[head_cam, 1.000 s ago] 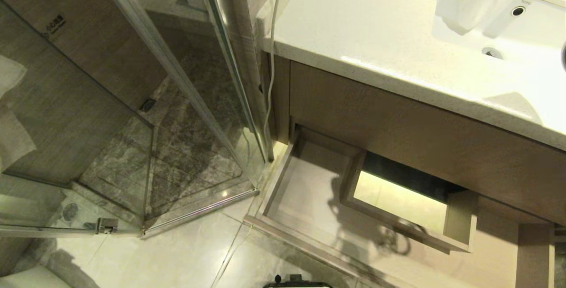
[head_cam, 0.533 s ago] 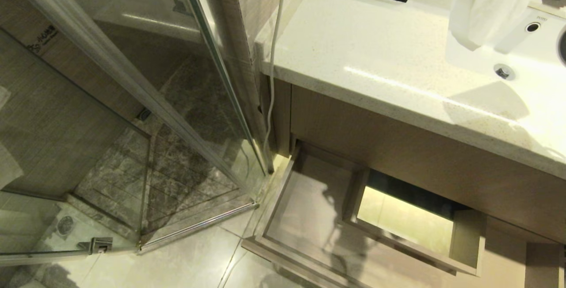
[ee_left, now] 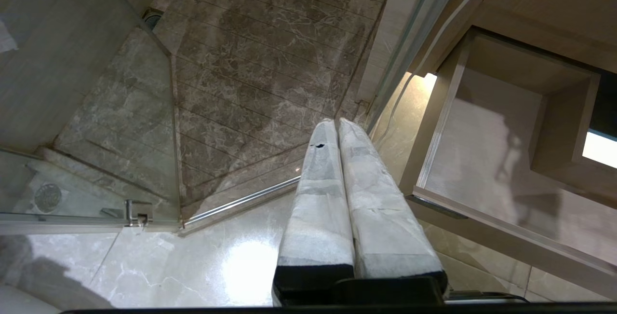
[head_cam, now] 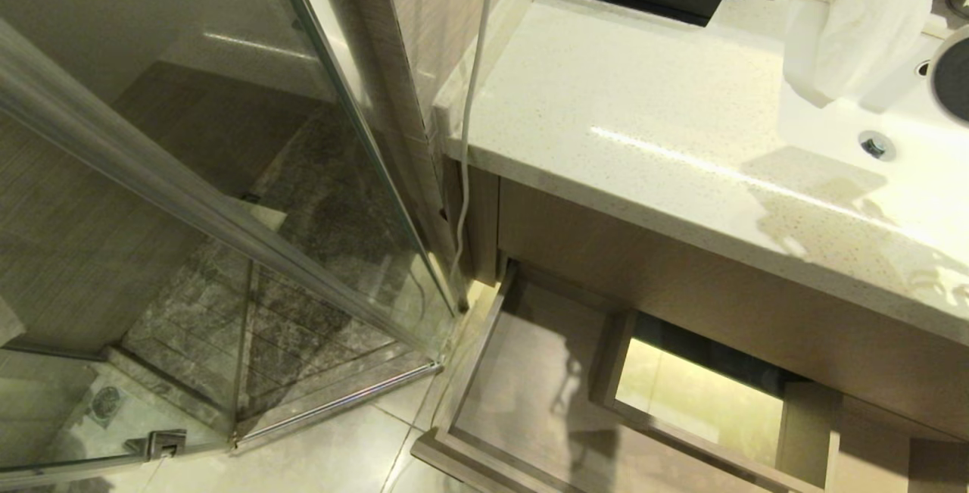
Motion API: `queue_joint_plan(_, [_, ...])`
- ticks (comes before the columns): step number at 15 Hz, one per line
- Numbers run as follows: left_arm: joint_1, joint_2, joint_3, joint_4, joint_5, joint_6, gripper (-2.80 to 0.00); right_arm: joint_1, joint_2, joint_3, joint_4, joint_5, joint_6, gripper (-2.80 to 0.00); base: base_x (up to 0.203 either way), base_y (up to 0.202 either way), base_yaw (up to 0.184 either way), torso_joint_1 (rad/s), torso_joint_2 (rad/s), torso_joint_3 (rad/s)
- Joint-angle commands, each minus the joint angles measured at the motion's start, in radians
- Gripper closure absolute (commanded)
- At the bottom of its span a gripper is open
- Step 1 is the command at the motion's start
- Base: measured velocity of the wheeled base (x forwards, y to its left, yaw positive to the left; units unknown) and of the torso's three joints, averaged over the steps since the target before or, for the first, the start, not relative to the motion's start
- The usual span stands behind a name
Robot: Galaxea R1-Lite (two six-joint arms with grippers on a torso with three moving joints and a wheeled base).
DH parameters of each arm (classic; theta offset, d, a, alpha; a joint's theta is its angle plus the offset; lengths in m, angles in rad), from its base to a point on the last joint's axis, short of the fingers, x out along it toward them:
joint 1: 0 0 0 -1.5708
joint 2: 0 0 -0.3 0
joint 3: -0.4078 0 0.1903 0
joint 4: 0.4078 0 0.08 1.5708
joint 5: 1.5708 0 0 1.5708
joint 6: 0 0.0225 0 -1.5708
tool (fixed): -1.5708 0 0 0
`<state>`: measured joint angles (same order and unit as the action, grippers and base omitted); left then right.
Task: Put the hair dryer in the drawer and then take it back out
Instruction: Place it on the countertop
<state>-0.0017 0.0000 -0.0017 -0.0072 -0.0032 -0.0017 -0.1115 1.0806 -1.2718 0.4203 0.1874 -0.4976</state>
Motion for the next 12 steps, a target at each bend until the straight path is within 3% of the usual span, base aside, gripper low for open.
queue_joint_plan(1, [0.0, 0.002, 0.0, 0.0, 0.0, 0.0, 0.0, 0.045, 0.045, -0.012, 0.011, 0.001, -0.003, 0.0, 0.0, 0.0, 0.0, 0.0, 0.0, 0.0])
queue_joint_plan(6, [0.0, 0.002, 0.0, 0.0, 0.0, -0.001, 0.0, 0.188, 0.202, -0.12, 0.038, 0.017, 0.0, 0.0, 0.0, 0.0, 0.0, 0.0, 0.0, 0.0])
queue_joint_plan(12, [0.0, 0.002, 0.0, 0.0, 0.0, -0.001, 0.0, 0.247, 0.405, -0.298, 0.022, 0.026, -0.002, 0.0, 0.0, 0.0, 0.0, 0.0, 0.0, 0.0])
